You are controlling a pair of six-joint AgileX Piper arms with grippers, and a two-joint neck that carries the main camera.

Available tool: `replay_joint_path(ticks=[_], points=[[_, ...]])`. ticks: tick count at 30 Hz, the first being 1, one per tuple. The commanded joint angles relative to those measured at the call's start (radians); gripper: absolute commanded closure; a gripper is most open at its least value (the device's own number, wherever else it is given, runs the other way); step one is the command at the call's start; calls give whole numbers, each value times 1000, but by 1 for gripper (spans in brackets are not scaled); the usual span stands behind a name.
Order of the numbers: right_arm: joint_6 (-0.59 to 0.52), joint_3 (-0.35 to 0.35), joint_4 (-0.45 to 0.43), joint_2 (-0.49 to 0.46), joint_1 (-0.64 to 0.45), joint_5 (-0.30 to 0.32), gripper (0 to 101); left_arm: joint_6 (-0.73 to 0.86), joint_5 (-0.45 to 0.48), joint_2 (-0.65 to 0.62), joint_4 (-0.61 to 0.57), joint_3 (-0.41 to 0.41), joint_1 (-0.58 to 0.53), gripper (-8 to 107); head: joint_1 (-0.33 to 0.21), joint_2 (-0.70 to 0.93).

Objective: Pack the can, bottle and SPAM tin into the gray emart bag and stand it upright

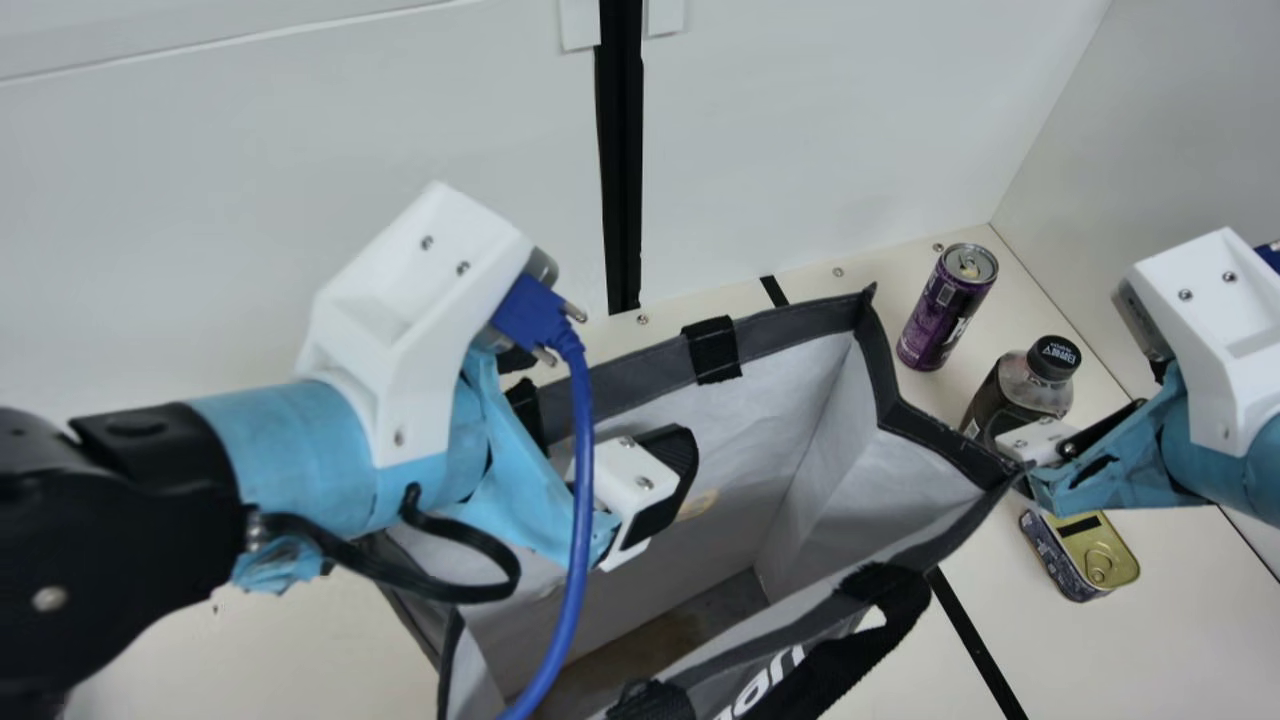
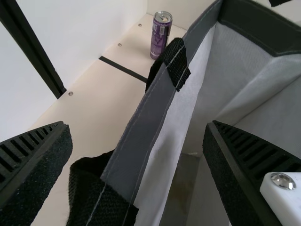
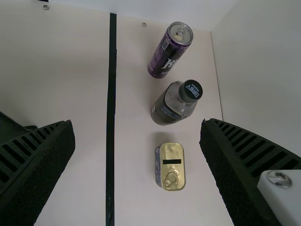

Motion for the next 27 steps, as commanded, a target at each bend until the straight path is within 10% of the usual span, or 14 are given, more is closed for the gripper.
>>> replay_joint_path(ticks=[1,7,21,27], points=[[0,0,0,0,0,0,6,7,0,1,-2,10,-4,9,-23,-1],[0,0,0,0,0,0,6,37,0,-3,-2,50,-19,9,-23,-1],[0,0,0,0,0,0,6,-12,0,-15,76,61,-40,102,-23,-1],[0,0,0,0,0,0,6,-102,0,-21,181,27,-49,107,-23,-1]])
